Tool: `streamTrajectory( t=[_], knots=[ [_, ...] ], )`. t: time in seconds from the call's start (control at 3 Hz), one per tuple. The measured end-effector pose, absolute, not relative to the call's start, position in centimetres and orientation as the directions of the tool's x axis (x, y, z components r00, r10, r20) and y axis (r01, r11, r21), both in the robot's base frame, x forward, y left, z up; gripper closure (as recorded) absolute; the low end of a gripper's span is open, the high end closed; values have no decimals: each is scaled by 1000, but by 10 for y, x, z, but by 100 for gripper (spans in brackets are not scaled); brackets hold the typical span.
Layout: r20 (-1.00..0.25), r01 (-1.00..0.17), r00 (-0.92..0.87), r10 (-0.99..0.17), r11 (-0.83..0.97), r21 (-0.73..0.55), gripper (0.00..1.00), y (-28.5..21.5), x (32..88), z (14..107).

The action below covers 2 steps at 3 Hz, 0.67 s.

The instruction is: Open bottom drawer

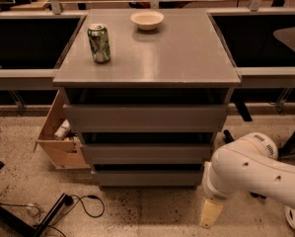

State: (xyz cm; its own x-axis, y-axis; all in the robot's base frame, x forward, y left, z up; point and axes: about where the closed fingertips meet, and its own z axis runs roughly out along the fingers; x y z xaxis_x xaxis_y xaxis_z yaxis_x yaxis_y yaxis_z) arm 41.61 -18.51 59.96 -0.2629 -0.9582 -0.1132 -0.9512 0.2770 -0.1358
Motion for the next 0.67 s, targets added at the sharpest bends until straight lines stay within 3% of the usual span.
streamTrajectory(
  t=[0.67],
  knots=[
    [-95,-956,-215,-972,229,-184,0,-171,460,495]
  ],
)
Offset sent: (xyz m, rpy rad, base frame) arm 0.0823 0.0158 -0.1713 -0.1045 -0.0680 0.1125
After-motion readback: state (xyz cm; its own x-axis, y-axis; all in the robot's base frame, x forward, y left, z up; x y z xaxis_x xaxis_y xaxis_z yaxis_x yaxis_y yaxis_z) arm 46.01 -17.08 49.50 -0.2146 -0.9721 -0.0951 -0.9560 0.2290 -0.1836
